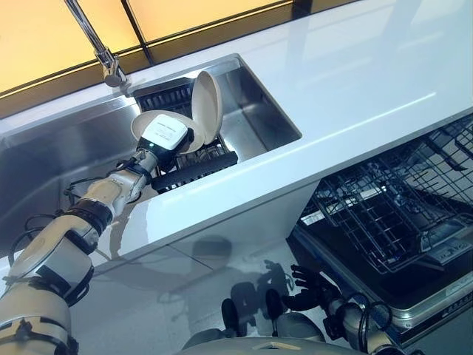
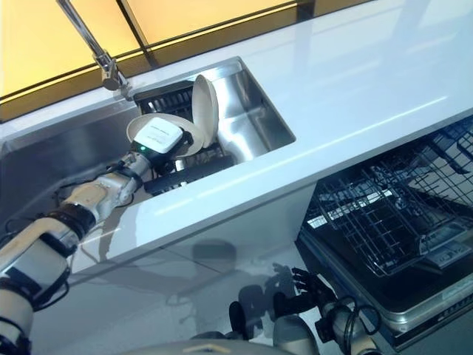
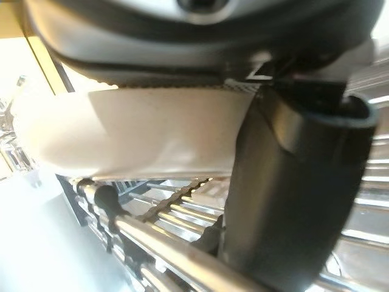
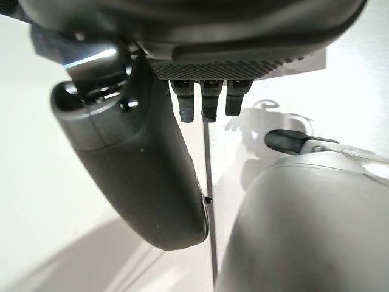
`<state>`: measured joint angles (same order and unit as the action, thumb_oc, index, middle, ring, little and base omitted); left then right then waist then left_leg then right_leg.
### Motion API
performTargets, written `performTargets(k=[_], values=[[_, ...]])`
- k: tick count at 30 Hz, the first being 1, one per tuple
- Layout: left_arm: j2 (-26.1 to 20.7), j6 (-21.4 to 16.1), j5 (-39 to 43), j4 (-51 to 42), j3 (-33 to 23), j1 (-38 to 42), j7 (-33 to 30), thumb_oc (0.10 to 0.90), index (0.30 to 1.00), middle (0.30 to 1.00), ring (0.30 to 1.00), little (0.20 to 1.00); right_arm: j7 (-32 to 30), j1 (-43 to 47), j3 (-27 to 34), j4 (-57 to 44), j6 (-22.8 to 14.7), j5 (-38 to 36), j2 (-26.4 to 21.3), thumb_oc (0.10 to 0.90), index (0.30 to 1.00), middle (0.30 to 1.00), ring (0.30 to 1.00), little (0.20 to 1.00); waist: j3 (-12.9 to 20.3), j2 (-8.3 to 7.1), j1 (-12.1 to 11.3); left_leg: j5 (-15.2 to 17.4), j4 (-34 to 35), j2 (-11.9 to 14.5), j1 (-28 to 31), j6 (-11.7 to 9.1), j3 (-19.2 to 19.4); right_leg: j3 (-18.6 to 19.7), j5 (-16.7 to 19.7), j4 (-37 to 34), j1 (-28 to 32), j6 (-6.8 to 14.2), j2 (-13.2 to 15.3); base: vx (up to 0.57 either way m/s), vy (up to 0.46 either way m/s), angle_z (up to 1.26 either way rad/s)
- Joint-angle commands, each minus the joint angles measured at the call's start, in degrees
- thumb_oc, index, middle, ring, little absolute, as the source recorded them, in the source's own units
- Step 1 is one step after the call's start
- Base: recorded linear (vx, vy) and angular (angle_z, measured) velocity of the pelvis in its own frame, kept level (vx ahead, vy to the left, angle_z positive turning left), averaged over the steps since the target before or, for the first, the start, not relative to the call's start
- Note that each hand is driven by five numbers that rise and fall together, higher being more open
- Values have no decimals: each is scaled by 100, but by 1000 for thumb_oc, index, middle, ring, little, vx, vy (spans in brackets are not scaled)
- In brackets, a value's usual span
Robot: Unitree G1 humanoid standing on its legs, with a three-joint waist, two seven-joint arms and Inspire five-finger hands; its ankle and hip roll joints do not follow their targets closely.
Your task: Pick up plates and place into dishwasher.
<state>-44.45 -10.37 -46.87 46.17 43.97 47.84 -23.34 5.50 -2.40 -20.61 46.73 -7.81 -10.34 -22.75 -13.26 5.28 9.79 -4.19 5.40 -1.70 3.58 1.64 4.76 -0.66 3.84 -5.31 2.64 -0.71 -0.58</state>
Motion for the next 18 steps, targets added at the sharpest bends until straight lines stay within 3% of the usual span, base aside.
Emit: performTargets(k=[1,5,18], values=[[-743,340,446,686,-946,426,-91,100,300,300,300,200,91,-183,167,-531,-385,-124,-78,800,900,900,900,900,460,-116,54,898,-40,-370,241,206,45,174,-489,31,219,319,-178,0,0,0],[-882,195,527,387,-1074,439,-509,100,300,300,300,200,164,-289,143,-790,-282,-37,-40,800,900,900,900,900,577,-132,52,917,-40,-362,327,196,43,153,-523,31,318,309,-187,-30,-15,2],[-1166,-32,714,-302,-956,565,-669,100,300,300,300,200,104,-324,9,-1059,-135,98,53,800,900,900,900,900,780,-85,25,990,-40,-347,505,179,31,95,-607,31,515,285,-184,-4,-3,1]])
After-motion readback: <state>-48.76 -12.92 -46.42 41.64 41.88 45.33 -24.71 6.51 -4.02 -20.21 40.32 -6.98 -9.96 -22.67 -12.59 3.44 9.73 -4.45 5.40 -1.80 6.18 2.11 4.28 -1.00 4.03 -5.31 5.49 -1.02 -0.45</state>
